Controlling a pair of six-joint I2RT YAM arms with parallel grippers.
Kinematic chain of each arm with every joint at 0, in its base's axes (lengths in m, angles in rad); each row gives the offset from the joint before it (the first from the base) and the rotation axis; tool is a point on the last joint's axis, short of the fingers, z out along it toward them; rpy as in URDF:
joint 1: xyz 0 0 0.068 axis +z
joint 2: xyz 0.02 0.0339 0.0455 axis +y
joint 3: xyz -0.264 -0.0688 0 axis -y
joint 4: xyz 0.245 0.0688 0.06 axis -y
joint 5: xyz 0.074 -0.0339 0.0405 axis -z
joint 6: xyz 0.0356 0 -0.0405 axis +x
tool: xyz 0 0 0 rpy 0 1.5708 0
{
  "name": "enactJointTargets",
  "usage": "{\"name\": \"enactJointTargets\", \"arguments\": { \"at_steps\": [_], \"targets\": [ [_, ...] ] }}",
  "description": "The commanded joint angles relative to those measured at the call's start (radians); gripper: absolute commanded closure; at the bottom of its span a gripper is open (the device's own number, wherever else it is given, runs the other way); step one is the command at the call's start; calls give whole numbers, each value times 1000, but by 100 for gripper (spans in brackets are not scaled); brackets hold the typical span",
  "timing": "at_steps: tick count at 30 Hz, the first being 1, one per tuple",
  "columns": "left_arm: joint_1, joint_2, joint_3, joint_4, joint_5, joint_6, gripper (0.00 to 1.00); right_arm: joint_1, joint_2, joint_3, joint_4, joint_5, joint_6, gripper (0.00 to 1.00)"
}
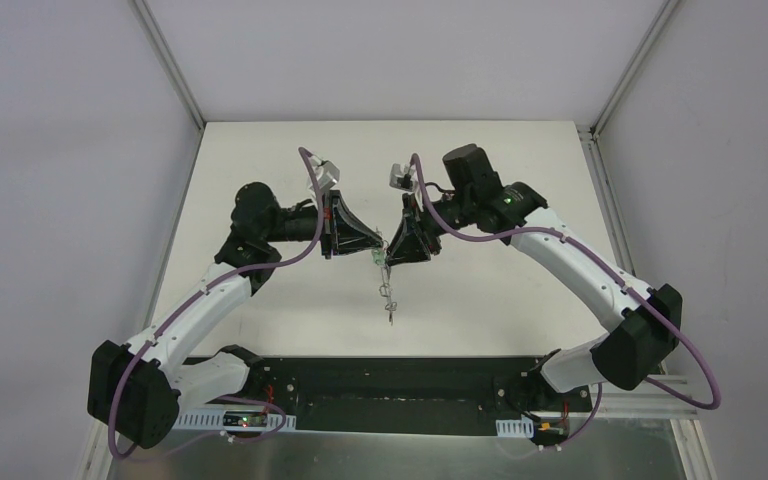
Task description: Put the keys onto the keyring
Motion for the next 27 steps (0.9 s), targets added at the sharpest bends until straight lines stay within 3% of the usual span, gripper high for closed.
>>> {"name": "enactJointTargets", "arguments": {
  "at_steps": [1,10,27],
  "targets": [
    [13,-19,2,117,-7,-46,100,-2,-20,5,45,-62,21,72],
    [15,3,-12,181,-31,-89,100,16,6,16,64,-75,49,100],
    [14,6,-29,186,-43,-74,100,43,41,47,50,-33,51,97]
  ]
}}
